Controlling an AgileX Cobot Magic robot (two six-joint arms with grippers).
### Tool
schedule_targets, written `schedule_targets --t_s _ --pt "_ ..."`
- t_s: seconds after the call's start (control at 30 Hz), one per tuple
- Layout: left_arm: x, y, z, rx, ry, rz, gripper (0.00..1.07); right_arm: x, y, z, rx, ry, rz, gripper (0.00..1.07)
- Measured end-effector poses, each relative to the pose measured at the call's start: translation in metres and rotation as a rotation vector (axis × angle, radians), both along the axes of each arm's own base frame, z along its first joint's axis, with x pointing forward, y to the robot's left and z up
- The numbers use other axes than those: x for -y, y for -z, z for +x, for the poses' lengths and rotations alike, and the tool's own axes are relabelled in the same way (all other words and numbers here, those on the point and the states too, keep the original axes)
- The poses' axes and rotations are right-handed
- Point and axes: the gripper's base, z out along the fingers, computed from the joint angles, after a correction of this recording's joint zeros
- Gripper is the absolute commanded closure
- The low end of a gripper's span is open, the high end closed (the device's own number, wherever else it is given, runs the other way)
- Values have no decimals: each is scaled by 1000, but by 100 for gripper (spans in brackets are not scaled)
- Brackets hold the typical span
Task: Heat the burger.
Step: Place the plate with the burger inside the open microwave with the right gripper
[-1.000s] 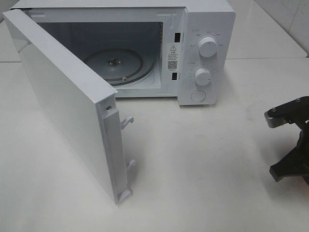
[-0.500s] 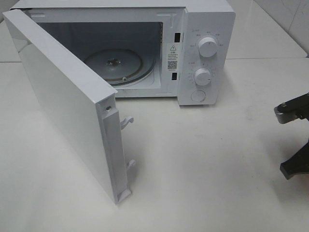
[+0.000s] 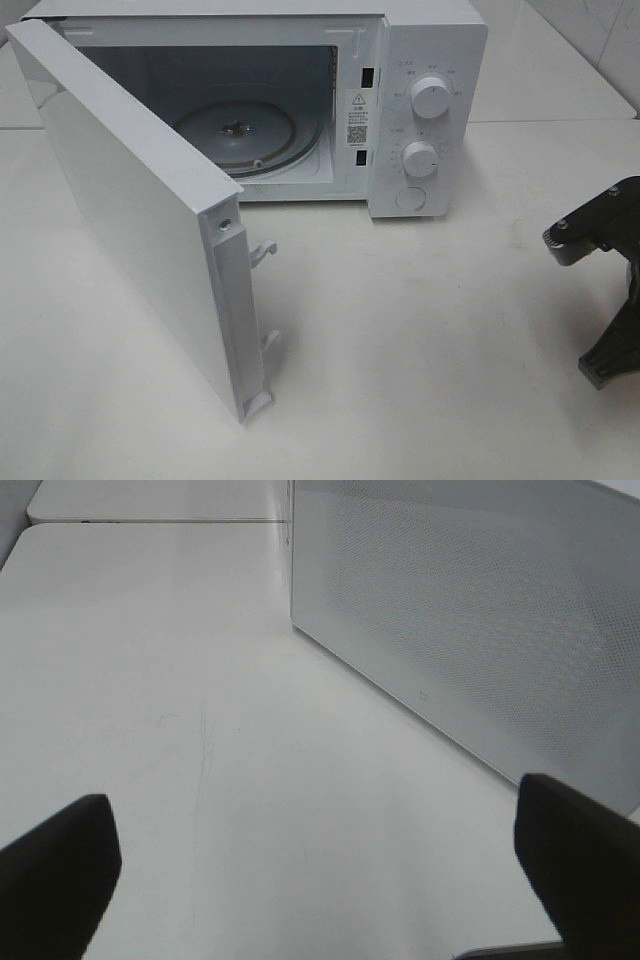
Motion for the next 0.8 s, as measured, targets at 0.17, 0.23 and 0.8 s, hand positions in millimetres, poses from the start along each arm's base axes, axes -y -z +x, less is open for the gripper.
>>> schedule_targets --t_s 0.17,0.23,0.8 --pt "0 0 0 0 0 0 7 -9 -5 -6 4 -50 -13 107" --pt "0 0 0 0 0 0 7 -10 -6 -8 5 -58 -14 107" --pt "0 0 0 0 0 0 7 -35 -18 -30 -3 -208 -67 107"
